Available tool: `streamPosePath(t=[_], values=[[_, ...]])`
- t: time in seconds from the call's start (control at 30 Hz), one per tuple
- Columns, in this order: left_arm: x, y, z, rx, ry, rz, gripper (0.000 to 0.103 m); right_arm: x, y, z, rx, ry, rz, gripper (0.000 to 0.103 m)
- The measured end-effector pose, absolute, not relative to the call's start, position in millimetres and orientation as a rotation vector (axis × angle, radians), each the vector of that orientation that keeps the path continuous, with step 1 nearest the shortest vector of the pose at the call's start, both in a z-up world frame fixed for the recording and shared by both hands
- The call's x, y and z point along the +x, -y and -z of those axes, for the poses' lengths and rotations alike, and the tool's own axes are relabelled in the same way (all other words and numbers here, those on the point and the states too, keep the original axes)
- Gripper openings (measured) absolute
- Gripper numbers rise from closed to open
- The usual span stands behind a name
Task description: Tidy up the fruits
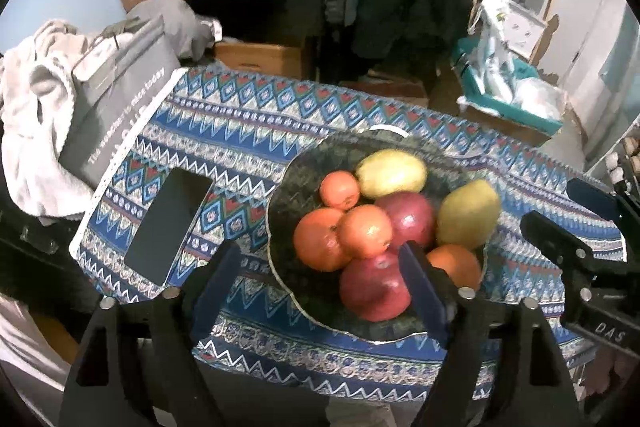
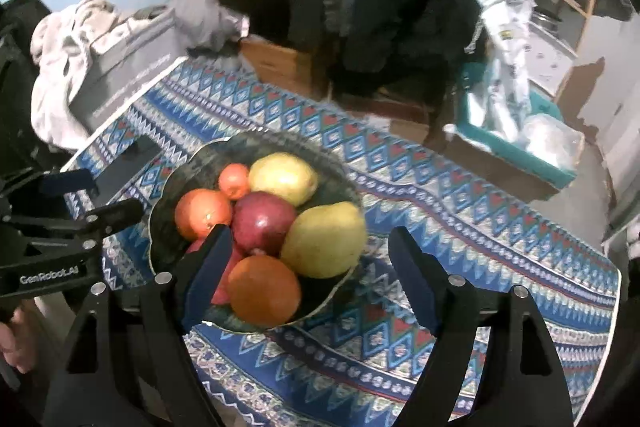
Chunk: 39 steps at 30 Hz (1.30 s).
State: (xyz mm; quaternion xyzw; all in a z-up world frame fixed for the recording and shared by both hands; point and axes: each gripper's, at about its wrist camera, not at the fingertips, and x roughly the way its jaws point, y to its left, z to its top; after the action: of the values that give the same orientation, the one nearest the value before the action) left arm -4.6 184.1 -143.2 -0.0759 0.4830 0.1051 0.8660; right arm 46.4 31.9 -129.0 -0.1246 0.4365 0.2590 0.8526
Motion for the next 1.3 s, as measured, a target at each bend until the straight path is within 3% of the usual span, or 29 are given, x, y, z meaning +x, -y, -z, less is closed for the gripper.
streamPosePath(t=[0.07, 0.33, 0.63, 1.3], values=[[-5, -180, 135, -0.171, -0.986, -0.204, 0.086, 47, -22, 121, -0.243, -0.903, -0.520, 0.087], [-5, -164, 106, -0.189, -0.925, -0.157, 0.087, 48, 11, 87, -0.182, -0.840, -0.452, 0.087], [-14, -136, 58, -0.133, -0.798, -0.135, 0.102, 36, 39, 54, -0.186, -0.751, -0.393, 0.088], [-22, -63, 2, -0.003, -0.664, -0.049, 0.102, 12, 119, -7, -0.137, -0.578, -0.221, 0.089]])
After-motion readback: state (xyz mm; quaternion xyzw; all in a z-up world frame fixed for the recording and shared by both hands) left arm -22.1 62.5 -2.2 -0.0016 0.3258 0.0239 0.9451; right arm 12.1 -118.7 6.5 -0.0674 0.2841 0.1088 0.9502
